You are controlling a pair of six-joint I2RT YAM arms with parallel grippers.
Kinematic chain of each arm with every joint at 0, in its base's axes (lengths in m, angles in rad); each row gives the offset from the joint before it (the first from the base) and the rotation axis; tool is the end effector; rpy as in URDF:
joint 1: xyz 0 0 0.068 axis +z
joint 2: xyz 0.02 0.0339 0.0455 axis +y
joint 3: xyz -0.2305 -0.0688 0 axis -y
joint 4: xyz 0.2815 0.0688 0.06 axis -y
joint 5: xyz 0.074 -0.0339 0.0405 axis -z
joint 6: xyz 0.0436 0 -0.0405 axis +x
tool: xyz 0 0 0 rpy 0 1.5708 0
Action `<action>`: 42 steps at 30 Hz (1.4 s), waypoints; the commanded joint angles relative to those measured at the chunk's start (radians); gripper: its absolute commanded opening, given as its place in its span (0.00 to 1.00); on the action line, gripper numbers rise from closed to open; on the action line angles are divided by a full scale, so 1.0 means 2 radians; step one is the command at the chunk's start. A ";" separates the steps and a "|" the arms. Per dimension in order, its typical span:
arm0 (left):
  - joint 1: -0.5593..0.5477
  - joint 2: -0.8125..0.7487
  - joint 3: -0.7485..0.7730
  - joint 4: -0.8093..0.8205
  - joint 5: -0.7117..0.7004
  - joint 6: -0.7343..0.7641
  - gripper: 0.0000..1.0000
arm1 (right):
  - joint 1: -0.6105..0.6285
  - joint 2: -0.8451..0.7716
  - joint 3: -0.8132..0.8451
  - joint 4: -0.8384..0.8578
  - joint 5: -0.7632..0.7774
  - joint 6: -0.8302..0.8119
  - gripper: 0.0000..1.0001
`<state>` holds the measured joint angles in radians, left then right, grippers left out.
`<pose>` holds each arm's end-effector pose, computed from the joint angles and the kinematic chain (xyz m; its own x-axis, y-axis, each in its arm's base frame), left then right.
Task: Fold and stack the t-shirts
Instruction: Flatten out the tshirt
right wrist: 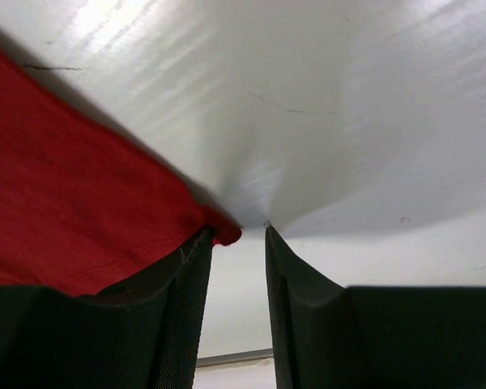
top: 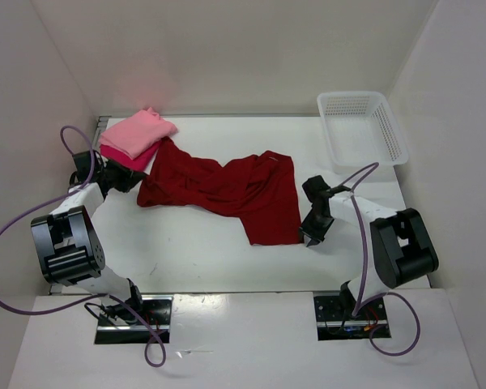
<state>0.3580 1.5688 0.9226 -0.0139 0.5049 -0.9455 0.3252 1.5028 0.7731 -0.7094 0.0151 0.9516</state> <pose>0.3530 0.1095 0.1536 -0.3777 -0.8990 -0.2219 -0.4357 0.3840 -0.8141 0.2557 0.0855 0.0840 -0.8038 0.5883 -0.0884 0.5807 0.8082 0.0982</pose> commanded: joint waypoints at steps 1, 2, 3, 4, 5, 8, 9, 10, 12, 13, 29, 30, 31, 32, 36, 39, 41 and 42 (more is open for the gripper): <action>-0.006 -0.006 0.003 0.024 0.014 0.000 0.00 | 0.003 0.022 0.016 0.030 0.036 -0.017 0.38; -0.006 -0.006 0.003 0.019 0.014 0.000 0.00 | 0.003 0.028 0.016 0.030 0.041 -0.017 0.38; -0.006 -0.006 0.003 0.019 0.014 0.000 0.00 | 0.003 0.028 0.021 0.030 0.041 -0.017 0.38; -0.006 -0.006 0.003 0.019 0.014 0.000 0.00 | 0.003 0.028 0.027 0.030 0.041 -0.023 0.38; -0.006 -0.006 0.003 0.015 0.014 0.000 0.00 | 0.003 0.028 0.027 0.024 0.047 -0.023 0.38; -0.006 -0.010 0.003 0.015 0.014 0.000 0.00 | 0.003 0.018 0.044 0.014 0.047 -0.033 0.33; -0.006 -0.011 0.003 0.015 0.010 0.000 0.00 | 0.003 0.013 0.045 0.008 0.047 -0.033 0.33; -0.006 -0.011 0.003 0.015 0.010 0.000 0.00 | 0.003 0.013 0.045 0.008 0.047 -0.038 0.33; -0.006 -0.011 -0.001 0.015 0.010 0.000 0.00 | 0.003 0.003 0.050 -0.003 0.041 -0.038 0.32; -0.006 -0.011 -0.001 0.015 0.010 0.000 0.00 | 0.003 0.003 0.050 -0.004 0.041 -0.038 0.32; -0.006 -0.015 -0.001 0.010 0.010 0.005 0.00 | 0.019 0.017 0.035 0.017 0.025 -0.047 0.40; -0.006 -0.015 -0.006 0.010 0.010 0.005 0.00 | 0.019 0.017 0.029 0.017 0.025 -0.047 0.40; -0.006 -0.015 -0.006 0.010 0.010 0.005 0.00 | 0.019 0.024 0.029 0.017 0.025 -0.047 0.40; -0.006 -0.015 -0.006 0.010 0.010 0.005 0.00 | 0.019 0.024 0.029 0.017 0.021 -0.047 0.40; -0.006 -0.020 -0.010 0.010 0.010 0.005 0.00 | 0.019 0.036 0.024 0.029 0.014 -0.047 0.24; -0.006 -0.024 -0.010 0.004 0.005 0.010 0.00 | 0.024 0.029 0.024 0.029 0.014 -0.042 0.04; -0.010 -0.030 -0.016 -0.001 0.000 0.016 0.00 | 0.024 0.001 0.031 0.017 0.014 -0.037 0.00; -0.010 -0.037 -0.016 -0.013 -0.009 0.024 0.00 | 0.024 -0.011 0.039 0.009 0.018 -0.037 0.00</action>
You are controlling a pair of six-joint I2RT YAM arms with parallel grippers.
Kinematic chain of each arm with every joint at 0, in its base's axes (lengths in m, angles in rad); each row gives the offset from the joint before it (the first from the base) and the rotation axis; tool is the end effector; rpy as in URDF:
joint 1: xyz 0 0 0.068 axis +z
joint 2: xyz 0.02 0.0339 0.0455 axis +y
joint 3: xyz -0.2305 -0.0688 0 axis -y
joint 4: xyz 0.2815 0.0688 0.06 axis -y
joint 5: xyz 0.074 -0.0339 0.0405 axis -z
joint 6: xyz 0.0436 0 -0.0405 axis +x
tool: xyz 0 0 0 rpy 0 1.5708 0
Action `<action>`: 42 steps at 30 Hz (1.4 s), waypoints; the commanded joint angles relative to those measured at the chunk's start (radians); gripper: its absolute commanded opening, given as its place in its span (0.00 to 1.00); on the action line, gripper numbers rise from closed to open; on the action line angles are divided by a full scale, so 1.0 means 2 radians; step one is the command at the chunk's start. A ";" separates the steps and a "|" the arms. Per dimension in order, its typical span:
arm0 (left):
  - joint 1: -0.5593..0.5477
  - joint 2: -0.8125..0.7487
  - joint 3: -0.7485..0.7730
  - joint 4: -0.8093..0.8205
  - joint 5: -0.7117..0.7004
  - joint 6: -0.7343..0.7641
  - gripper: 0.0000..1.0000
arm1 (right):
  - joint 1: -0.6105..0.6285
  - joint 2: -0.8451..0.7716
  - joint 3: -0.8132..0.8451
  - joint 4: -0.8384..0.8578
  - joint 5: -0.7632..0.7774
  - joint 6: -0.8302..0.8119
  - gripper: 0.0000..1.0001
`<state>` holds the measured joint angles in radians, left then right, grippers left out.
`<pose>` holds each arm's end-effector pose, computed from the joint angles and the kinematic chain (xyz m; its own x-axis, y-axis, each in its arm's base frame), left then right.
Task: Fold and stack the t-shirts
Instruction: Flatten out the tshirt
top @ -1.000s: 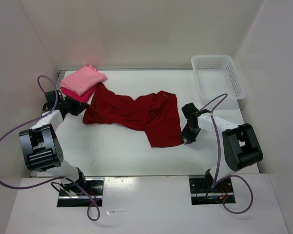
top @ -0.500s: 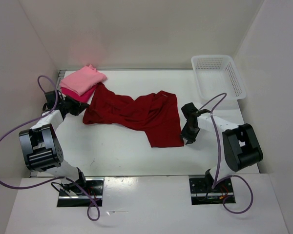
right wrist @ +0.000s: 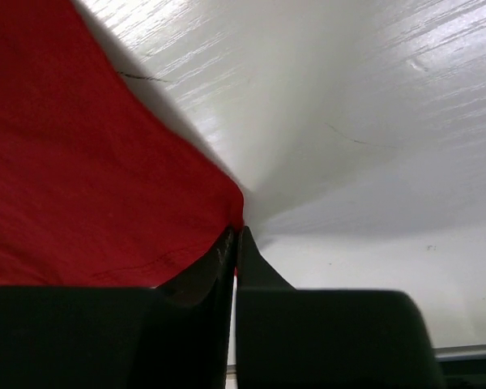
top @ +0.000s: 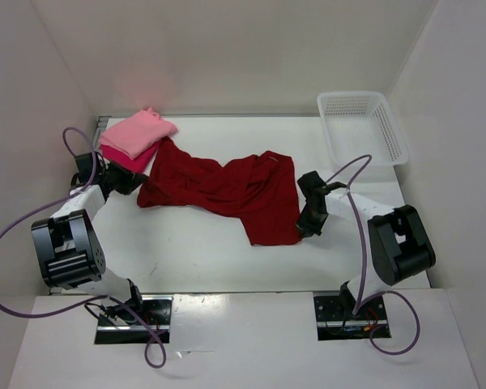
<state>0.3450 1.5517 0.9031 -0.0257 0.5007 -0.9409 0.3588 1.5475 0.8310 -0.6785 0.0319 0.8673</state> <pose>0.3495 0.1034 0.1516 -0.3915 -0.8940 -0.2179 -0.4417 0.3904 -0.8078 0.2691 0.0994 0.0885 -0.8600 0.4915 -0.1371 0.4794 0.8703 0.1131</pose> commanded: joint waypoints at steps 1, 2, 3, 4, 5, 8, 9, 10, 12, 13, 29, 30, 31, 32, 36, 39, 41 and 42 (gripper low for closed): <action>-0.011 -0.039 -0.001 -0.014 -0.022 0.026 0.00 | 0.007 -0.046 0.036 -0.017 0.015 0.005 0.00; -0.021 -0.046 0.009 -0.025 -0.027 0.031 0.00 | 0.007 -0.075 0.053 -0.040 0.015 0.005 0.00; -0.028 -0.053 0.016 -0.030 -0.027 0.031 0.00 | 0.007 -0.091 0.074 -0.051 0.021 0.001 0.00; -0.035 -0.065 0.029 -0.035 -0.032 0.031 0.00 | 0.007 -0.103 0.125 -0.063 0.027 -0.004 0.00; -0.043 -0.065 0.047 -0.051 -0.032 0.031 0.00 | 0.007 -0.115 0.156 -0.091 0.036 -0.011 0.00; -0.055 -0.069 0.126 -0.055 -0.010 0.013 0.00 | 0.007 -0.127 0.297 -0.141 0.081 -0.047 0.00; -0.055 -0.069 0.151 -0.055 -0.004 0.009 0.00 | 0.007 -0.121 0.373 -0.154 0.094 -0.058 0.00; -0.055 -0.069 0.179 -0.055 0.003 0.003 0.00 | 0.007 -0.116 0.412 -0.165 0.120 -0.081 0.00; -0.055 -0.065 0.275 -0.071 0.007 0.003 0.00 | 0.007 -0.100 0.529 -0.185 0.150 -0.101 0.00; -0.055 -0.069 0.307 -0.086 0.003 0.003 0.00 | 0.007 -0.093 0.570 -0.185 0.154 -0.118 0.00; 0.061 -0.087 0.521 -0.087 0.039 -0.103 0.00 | 0.007 -0.041 0.915 -0.044 0.139 -0.175 0.00; 0.061 -0.087 0.510 -0.095 0.032 -0.091 0.00 | 0.007 -0.024 0.915 -0.044 0.147 -0.181 0.00; 0.061 -0.087 0.493 -0.095 0.032 -0.084 0.00 | 0.007 -0.015 0.909 -0.044 0.158 -0.188 0.00; 0.061 -0.087 0.457 -0.083 0.024 -0.080 0.00 | 0.002 -0.005 0.905 -0.044 0.164 -0.203 0.00; 0.037 -0.081 0.400 -0.078 -0.024 -0.048 0.00 | -0.048 0.074 0.896 -0.037 0.108 -0.212 0.00; 0.002 -0.047 0.355 -0.062 -0.046 -0.040 0.00 | -0.070 0.163 0.936 -0.051 0.046 -0.207 0.00; -0.024 -0.017 0.365 -0.062 -0.059 -0.040 0.00 | -0.074 0.217 0.954 -0.051 0.046 -0.215 0.00; -0.029 0.015 0.374 -0.062 -0.059 -0.040 0.00 | -0.082 0.229 0.967 -0.046 0.037 -0.215 0.00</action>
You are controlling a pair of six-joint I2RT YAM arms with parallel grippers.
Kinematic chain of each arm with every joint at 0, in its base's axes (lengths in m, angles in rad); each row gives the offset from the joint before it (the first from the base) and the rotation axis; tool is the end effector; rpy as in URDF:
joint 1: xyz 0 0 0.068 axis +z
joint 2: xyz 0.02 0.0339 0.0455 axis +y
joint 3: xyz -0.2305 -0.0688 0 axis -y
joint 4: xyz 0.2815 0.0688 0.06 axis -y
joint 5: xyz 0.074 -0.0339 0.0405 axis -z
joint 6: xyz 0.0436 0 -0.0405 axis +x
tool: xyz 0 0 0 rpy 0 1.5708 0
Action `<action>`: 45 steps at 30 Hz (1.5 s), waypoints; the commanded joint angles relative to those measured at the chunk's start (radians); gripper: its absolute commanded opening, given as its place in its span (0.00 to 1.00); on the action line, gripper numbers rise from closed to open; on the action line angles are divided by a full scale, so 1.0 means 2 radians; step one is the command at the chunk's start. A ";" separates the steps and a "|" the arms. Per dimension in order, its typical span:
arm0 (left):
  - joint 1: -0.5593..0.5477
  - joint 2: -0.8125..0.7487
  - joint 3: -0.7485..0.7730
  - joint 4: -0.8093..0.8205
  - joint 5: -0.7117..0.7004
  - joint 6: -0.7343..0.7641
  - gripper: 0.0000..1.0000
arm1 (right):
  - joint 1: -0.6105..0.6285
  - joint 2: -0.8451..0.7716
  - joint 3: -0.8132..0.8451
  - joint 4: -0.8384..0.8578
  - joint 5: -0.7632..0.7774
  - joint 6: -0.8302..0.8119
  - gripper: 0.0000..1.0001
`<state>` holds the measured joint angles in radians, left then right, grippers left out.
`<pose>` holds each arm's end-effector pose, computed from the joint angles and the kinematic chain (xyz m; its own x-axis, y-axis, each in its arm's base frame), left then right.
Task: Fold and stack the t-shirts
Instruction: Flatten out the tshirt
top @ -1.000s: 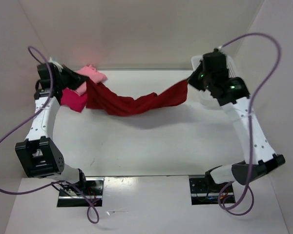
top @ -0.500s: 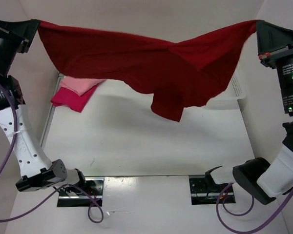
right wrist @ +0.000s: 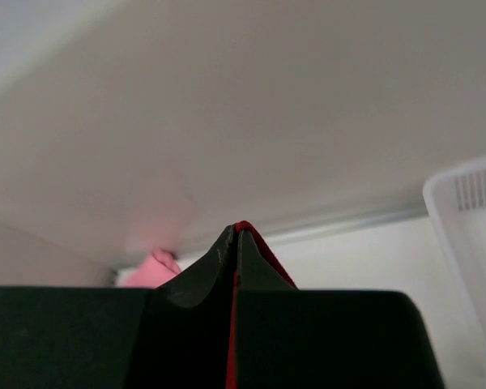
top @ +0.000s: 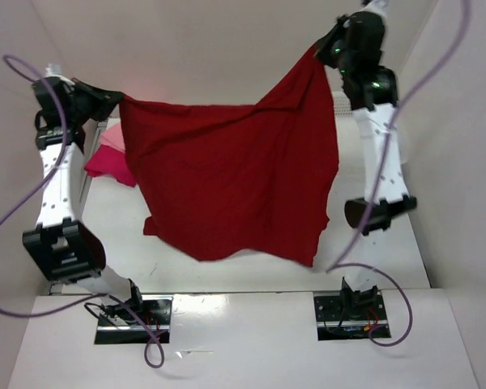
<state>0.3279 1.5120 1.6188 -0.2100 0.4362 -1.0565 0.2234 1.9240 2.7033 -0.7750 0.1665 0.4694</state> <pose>0.3779 0.1091 0.4216 -0.1402 -0.8812 -0.4514 -0.0328 0.4598 -0.8874 0.3671 0.0760 0.5708 -0.0220 0.4525 -0.8915 -0.0526 0.8900 0.4530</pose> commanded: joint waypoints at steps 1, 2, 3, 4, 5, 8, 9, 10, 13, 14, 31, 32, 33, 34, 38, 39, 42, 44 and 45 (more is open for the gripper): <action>-0.021 0.051 0.029 0.031 -0.026 0.017 0.00 | -0.023 0.052 0.040 0.002 -0.040 -0.007 0.00; -0.028 0.063 0.042 0.031 -0.026 0.011 0.00 | -0.028 0.066 0.046 0.002 -0.051 0.000 0.00; -0.033 0.082 0.069 0.031 -0.026 0.006 0.00 | -0.028 0.067 0.058 0.010 -0.067 0.005 0.00; -0.033 0.088 0.082 0.035 -0.020 0.006 0.00 | -0.033 0.067 0.058 0.017 -0.072 0.011 0.00; -0.033 0.093 0.096 0.035 -0.019 -0.001 0.00 | -0.033 0.060 0.066 0.032 -0.072 0.012 0.00; -0.033 0.106 0.160 0.041 -0.008 -0.019 0.00 | -0.038 0.027 0.066 0.070 -0.078 0.021 0.00; -0.033 0.106 0.184 0.034 -0.008 -0.019 0.00 | -0.038 0.018 0.066 0.079 -0.089 0.032 0.00; -0.033 0.113 0.232 0.029 -0.008 -0.019 0.00 | -0.046 0.009 0.066 0.088 -0.097 0.039 0.00; -0.021 0.113 0.271 0.035 -0.003 -0.024 0.00 | -0.063 -0.015 0.061 0.114 -0.124 0.054 0.00; -0.021 0.113 0.271 0.041 -0.009 -0.029 0.00 | -0.063 -0.015 0.061 0.114 -0.124 0.054 0.00; -0.020 -0.073 -0.251 0.113 0.017 0.090 0.00 | -0.068 -0.299 -0.685 0.101 -0.146 0.015 0.00; -0.020 -0.079 -0.277 0.108 0.017 0.095 0.00 | -0.068 -0.309 -0.712 0.101 -0.151 0.023 0.00; -0.020 -0.079 -0.298 0.101 0.013 0.104 0.00 | -0.068 -0.318 -0.758 0.101 -0.156 0.028 0.00; -0.020 -0.086 -0.329 0.094 0.007 0.110 0.00 | -0.068 -0.324 -0.775 0.087 -0.156 0.032 0.00; -0.020 -0.113 -0.385 0.051 -0.006 0.145 0.00 | -0.068 -0.354 -0.843 0.038 -0.161 0.048 0.00; -0.020 -0.119 -0.394 0.044 -0.011 0.152 0.00 | -0.068 -0.361 -0.851 0.027 -0.165 0.053 0.00; -0.020 -0.140 -0.427 0.010 -0.020 0.168 0.00 | -0.068 -0.391 -0.868 -0.019 -0.170 0.057 0.00; -0.020 -0.153 -0.442 -0.014 -0.026 0.173 0.00 | -0.068 -0.406 -0.868 -0.052 -0.175 0.062 0.00; -0.020 -0.167 -0.453 -0.023 -0.032 0.173 0.00 | -0.068 -0.419 -0.868 -0.065 -0.175 0.062 0.00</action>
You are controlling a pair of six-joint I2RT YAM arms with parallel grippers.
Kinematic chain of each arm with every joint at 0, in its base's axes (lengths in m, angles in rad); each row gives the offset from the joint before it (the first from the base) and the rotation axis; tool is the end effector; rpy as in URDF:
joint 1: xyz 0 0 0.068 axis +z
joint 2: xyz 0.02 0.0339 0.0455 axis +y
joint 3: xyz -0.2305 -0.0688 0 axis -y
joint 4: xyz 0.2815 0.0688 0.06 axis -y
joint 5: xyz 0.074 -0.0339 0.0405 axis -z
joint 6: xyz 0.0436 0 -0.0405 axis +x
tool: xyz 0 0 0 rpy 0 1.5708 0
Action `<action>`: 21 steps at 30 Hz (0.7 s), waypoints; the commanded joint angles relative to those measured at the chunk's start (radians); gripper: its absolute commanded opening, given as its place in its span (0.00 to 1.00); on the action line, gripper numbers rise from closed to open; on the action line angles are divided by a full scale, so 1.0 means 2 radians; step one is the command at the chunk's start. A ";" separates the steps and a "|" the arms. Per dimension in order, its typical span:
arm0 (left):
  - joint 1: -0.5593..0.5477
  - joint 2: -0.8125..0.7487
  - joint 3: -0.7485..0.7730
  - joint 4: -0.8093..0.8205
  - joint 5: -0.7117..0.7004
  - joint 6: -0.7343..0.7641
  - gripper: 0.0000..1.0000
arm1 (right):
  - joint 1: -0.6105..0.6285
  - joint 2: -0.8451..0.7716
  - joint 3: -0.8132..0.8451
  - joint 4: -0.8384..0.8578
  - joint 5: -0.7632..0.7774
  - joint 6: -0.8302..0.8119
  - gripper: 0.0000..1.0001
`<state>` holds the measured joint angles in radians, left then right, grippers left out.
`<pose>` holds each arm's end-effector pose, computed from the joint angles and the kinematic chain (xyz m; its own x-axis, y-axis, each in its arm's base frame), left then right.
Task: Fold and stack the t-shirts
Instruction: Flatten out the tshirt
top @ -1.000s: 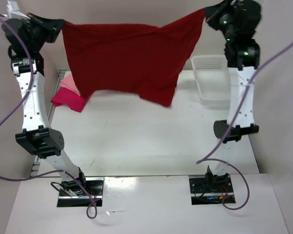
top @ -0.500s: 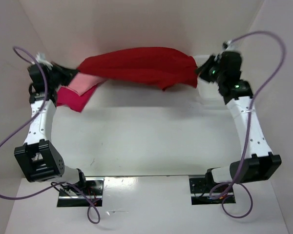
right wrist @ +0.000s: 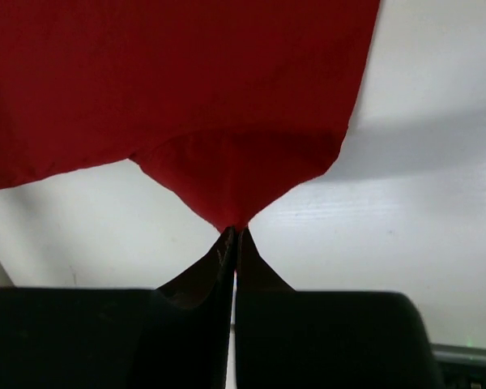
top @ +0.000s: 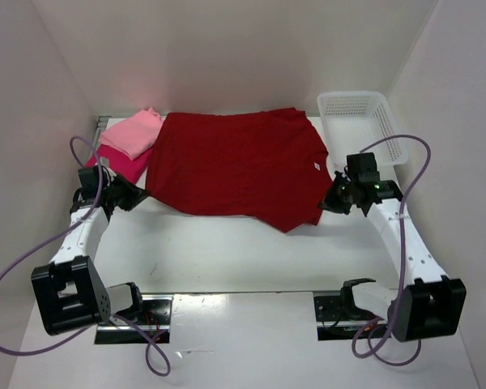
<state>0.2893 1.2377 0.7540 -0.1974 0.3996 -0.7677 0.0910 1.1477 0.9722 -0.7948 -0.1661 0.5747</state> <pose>0.3024 0.0723 0.1816 -0.4529 -0.8023 -0.3888 -0.3998 0.5726 -0.7158 0.2773 0.0325 0.2371 -0.7889 0.4663 -0.4001 0.2933 0.8580 0.4217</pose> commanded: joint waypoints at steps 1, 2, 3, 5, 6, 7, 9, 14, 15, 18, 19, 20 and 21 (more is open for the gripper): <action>0.000 -0.036 -0.021 -0.048 -0.013 0.034 0.00 | -0.002 -0.036 -0.003 -0.068 -0.009 0.009 0.00; 0.000 -0.043 -0.027 -0.059 -0.020 0.034 0.00 | -0.002 -0.042 -0.003 -0.082 -0.004 0.009 0.00; 0.004 -0.057 -0.027 -0.070 -0.020 0.034 0.00 | -0.002 -0.059 -0.003 -0.108 -0.004 0.009 0.00; 0.009 -0.082 -0.027 -0.093 -0.020 0.034 0.00 | -0.002 -0.081 -0.007 -0.132 0.001 0.009 0.00; 0.009 -0.090 -0.027 -0.099 -0.016 0.034 0.00 | -0.002 -0.092 -0.007 -0.155 0.001 0.015 0.00; 0.009 -0.096 -0.027 -0.114 -0.016 0.028 0.00 | -0.002 -0.110 -0.007 -0.163 0.001 0.019 0.00; 0.009 -0.101 -0.027 -0.132 -0.011 0.028 0.00 | -0.002 -0.115 0.018 -0.194 0.009 0.019 0.00; 0.009 -0.097 -0.011 -0.176 -0.011 0.023 0.00 | -0.002 -0.122 0.029 -0.224 0.021 0.013 0.00; 0.009 -0.088 -0.011 -0.176 -0.019 0.023 0.00 | -0.002 -0.122 0.029 -0.219 0.027 0.013 0.00; 0.009 -0.063 0.000 -0.138 -0.019 0.005 0.00 | -0.002 -0.094 0.029 -0.178 0.044 0.019 0.00; 0.009 -0.051 0.000 -0.113 -0.013 -0.002 0.00 | -0.002 -0.083 0.029 -0.163 0.044 0.019 0.00; 0.009 -0.023 0.008 -0.102 -0.005 -0.013 0.00 | -0.002 -0.061 0.029 -0.125 0.049 0.019 0.00; 0.009 -0.008 0.019 -0.091 -0.005 -0.013 0.00 | -0.002 -0.048 0.022 -0.101 0.055 0.019 0.00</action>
<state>0.2996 1.1481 0.7261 -0.4728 0.3710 -0.7601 0.0910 0.9836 0.9897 -1.1458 -0.1093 0.6090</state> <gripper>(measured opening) 0.009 0.004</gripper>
